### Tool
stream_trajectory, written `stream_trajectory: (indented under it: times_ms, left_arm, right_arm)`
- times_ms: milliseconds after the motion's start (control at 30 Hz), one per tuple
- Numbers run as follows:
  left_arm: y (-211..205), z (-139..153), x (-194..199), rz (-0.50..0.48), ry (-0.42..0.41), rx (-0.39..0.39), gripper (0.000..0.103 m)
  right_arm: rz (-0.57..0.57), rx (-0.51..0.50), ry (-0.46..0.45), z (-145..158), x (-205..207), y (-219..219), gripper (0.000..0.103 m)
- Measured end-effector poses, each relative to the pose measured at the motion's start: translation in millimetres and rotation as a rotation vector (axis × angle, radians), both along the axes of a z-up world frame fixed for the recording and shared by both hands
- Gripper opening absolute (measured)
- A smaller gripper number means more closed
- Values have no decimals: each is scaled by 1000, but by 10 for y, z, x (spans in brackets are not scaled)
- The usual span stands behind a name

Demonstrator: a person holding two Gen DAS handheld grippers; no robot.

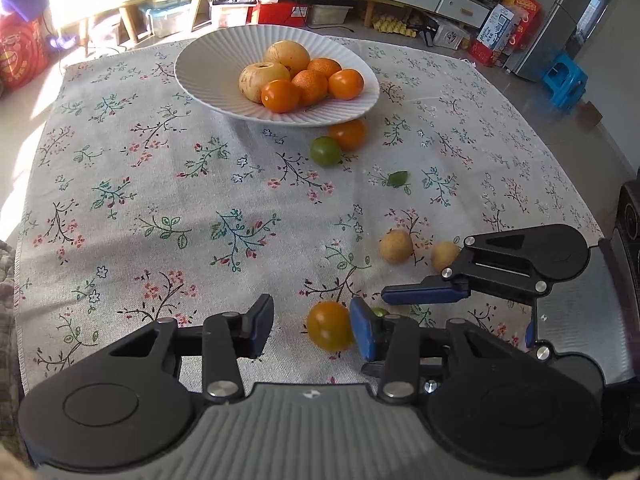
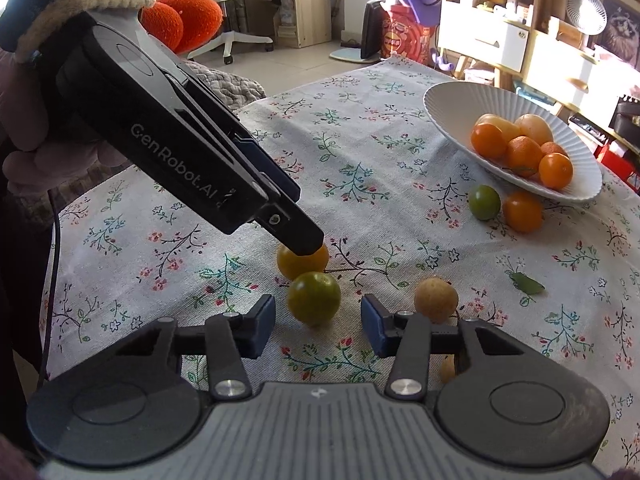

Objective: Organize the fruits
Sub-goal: 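Close the right tool on a green tomato while the left tool grasps a yellow-orange tomato, then carry the green tomato with the right tool while the left tool carries its tomato to the plate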

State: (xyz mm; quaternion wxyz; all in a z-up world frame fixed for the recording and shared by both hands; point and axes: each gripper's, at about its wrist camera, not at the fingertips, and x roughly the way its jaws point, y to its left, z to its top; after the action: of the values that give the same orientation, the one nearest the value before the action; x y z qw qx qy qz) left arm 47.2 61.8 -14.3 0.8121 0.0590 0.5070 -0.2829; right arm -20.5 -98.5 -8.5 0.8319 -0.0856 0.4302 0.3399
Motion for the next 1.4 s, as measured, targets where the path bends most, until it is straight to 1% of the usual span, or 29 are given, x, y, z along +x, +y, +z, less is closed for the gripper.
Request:
stream_trajectory:
  times_ms: [33,100,133,333,600,700,867,1167,1267,1400]
  left_arm:
    - [3,3,0,-1,0,-1,43]
    - [2,4,-1,-5,0,-1,43]
    - [1,2,-1,-7,1,0,43]
    - [-54,-16,-36,-45,11,6,43]
    - [-194,-107,-103,-109,32,21,43]
    - [-237,-155,-112,-109,28,25,43]
    - [-295,-185,-143,-127,-1,35,42]
    - [-304,-197,-137,-112,-16,39,35]
    - [-309,-204,-135,-104,-24,43,29]
    - [-312,-197,-138,-98,-29,42,28]
  right_arm:
    - [0,2,-3,-1,-3,3,38]
    - [2,0,-9,-14,7,14,27]
    - [6,-1,-9,-19,4,13,26]
    - [-30,-2,-5,37,33,-105,25]
    - [-62,-50,-16,49,45,-228,25]
    - [-62,-63,-16,53,56,-241,25]
    - [-57,-70,-15,54,57,-247,25]
    - [-57,-80,-9,32,63,-256,25]
    - [-58,-81,-9,34,64,-259,25]
    - [-61,-77,-11,43,71,-272,25]
